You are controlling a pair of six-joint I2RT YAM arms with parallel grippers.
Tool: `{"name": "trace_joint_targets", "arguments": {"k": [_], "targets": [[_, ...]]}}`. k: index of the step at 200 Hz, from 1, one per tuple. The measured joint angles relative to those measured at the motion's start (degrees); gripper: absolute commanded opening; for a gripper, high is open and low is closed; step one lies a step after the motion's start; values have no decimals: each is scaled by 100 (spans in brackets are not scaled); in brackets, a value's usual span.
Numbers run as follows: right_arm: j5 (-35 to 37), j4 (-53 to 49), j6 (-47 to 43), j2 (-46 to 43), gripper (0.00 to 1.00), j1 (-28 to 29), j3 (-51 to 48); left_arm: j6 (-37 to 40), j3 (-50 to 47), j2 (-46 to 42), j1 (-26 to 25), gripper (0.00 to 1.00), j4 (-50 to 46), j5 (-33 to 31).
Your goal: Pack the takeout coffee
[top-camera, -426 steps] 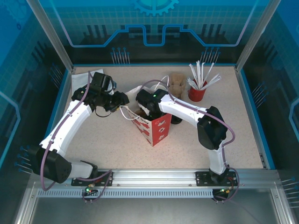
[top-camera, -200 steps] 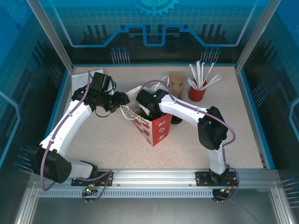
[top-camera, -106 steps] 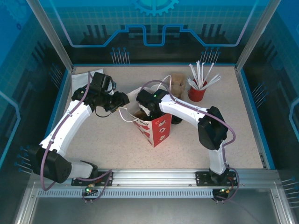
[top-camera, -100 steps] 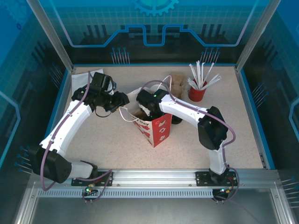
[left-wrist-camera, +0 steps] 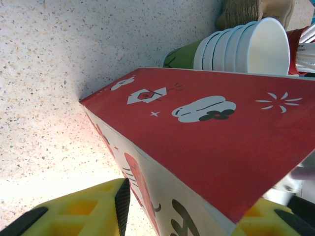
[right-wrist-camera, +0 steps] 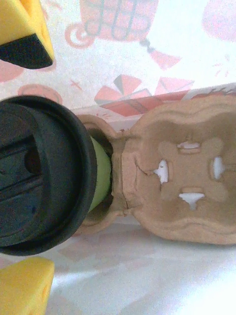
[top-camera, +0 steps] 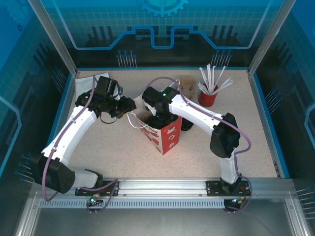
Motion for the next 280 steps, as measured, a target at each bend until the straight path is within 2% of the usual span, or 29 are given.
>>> {"name": "trace_joint_targets", "arguments": {"k": [121, 160, 179, 196, 228, 280], "targets": [[50, -680, 2, -251, 100, -4, 1456, -2, 0, 0, -22, 46, 2, 0], [-31, -715, -9, -638, 97, -61, 1821, 0, 0, 2, -22, 52, 0, 0], [-55, -706, -46, -879, 92, -103, 1893, 0, 0, 2, -22, 57, -2, 0], [-66, -682, -109, -1117, 87, -173, 1891, -2, 4, 2, -24, 63, -11, -2], [24, -527, -140, -1753, 85, -391, 1665, 15, 87, 2, -26, 74, -61, -17], [765, -157, -238, -3224, 79, -1191, 269, 76, 376, -160, -24, 89, -90, -177]]}}
